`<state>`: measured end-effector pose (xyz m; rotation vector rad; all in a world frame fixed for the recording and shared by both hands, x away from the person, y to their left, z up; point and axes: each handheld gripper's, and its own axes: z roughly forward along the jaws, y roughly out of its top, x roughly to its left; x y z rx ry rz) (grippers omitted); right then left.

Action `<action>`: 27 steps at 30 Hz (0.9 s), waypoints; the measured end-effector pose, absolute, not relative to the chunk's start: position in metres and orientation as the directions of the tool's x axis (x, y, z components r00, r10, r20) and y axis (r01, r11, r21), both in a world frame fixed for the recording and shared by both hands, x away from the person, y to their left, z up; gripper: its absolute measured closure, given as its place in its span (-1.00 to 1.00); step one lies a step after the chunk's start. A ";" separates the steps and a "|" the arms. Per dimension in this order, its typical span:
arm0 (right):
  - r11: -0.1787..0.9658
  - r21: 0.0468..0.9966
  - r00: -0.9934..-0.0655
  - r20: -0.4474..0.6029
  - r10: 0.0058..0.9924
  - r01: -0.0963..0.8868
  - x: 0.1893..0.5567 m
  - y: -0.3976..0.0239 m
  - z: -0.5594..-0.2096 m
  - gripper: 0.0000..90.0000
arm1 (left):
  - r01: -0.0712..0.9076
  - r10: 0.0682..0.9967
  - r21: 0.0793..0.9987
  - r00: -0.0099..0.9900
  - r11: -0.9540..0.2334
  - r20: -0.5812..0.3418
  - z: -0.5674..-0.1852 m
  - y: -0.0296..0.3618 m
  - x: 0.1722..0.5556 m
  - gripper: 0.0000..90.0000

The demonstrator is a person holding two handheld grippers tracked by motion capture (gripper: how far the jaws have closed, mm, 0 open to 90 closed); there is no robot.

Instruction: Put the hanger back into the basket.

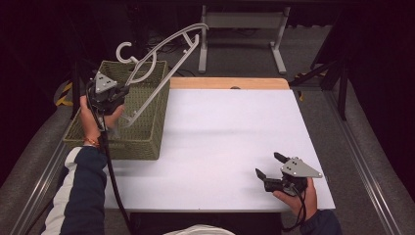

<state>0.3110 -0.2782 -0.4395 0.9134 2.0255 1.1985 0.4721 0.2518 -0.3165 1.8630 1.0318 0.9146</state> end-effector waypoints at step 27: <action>0.359 0.896 -0.585 -0.148 0.797 0.263 0.312 -0.278 -0.441 -0.65 | 0.438 0.903 0.811 0.359 -0.388 0.239 -0.346 0.294 0.482 0.82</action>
